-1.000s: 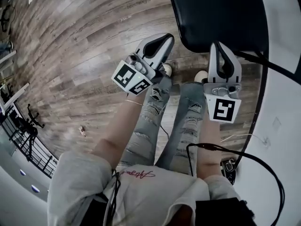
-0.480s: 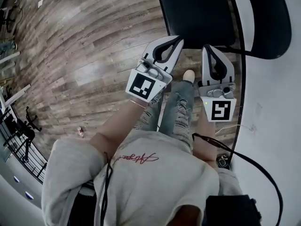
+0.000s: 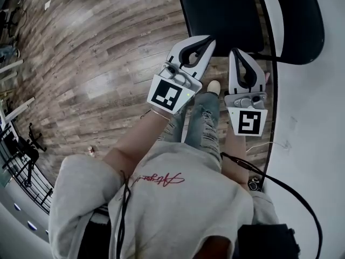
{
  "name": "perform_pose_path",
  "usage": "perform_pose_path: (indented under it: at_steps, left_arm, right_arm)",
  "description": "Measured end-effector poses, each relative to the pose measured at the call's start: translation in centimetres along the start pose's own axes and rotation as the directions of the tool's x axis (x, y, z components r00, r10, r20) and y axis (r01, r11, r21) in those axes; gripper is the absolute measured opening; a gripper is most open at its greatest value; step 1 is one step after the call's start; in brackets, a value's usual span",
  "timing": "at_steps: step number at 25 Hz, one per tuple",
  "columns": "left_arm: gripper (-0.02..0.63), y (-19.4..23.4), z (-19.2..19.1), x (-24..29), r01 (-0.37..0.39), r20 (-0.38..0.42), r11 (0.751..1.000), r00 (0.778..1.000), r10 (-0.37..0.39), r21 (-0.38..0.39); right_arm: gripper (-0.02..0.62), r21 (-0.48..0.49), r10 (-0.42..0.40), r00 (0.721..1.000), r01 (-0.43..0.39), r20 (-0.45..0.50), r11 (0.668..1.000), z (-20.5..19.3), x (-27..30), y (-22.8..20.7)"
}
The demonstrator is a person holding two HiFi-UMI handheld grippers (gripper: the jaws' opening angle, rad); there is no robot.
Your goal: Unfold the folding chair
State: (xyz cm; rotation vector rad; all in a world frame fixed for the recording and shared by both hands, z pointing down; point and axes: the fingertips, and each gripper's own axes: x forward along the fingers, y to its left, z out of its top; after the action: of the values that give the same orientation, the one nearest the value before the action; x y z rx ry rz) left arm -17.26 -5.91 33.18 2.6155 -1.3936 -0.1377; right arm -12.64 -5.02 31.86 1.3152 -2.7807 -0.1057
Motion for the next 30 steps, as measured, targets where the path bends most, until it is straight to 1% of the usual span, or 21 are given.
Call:
perform_pose_path:
  at_steps: [3, 6, 9, 12, 16, 26, 30]
  left_arm:
    - [0.018, 0.0, 0.5, 0.1, 0.003, 0.005, 1.000, 1.000, -0.003, 0.001]
    - [0.018, 0.0, 0.8, 0.1, 0.007, 0.005, 1.000, 1.000, -0.007, 0.004]
    - [0.018, -0.1, 1.1, 0.1, 0.008, 0.008, 1.000, 1.000, -0.008, 0.010]
    - [0.018, -0.4, 1.1, 0.1, 0.013, 0.007, 1.000, 1.000, -0.013, 0.018]
    - [0.018, 0.0, 1.1, 0.1, 0.004, 0.005, 1.000, 1.000, -0.004, 0.012]
    - [0.018, 0.1, 1.6, 0.2, 0.005, 0.017, 1.000, 1.000, -0.006, 0.013]
    - [0.018, 0.1, 2.5, 0.4, -0.002, 0.035, 1.000, 0.999, 0.001, 0.024]
  right_arm:
    - [0.015, 0.031, 0.002, 1.000, -0.002, 0.010, 1.000, 0.5, 0.3, 0.1]
    - [0.015, -0.015, -0.006, 1.000, 0.006, 0.010, 1.000, 1.2, 0.5, 0.1]
    - [0.015, -0.016, -0.037, 0.999, 0.037, 0.015, 0.999, 1.6, 0.1, -0.6]
    - [0.015, 0.006, -0.052, 0.999, 0.053, -0.010, 0.999, 1.1, -0.3, -1.0]
    - [0.014, 0.016, -0.098, 0.995, 0.098, -0.020, 0.995, 1.1, -0.5, -1.7]
    - [0.015, 0.008, -0.088, 0.996, 0.089, -0.011, 0.996, 1.7, -0.3, -1.6]
    - [0.015, 0.006, -0.089, 0.996, 0.089, -0.003, 0.996, 1.9, -0.5, -1.6]
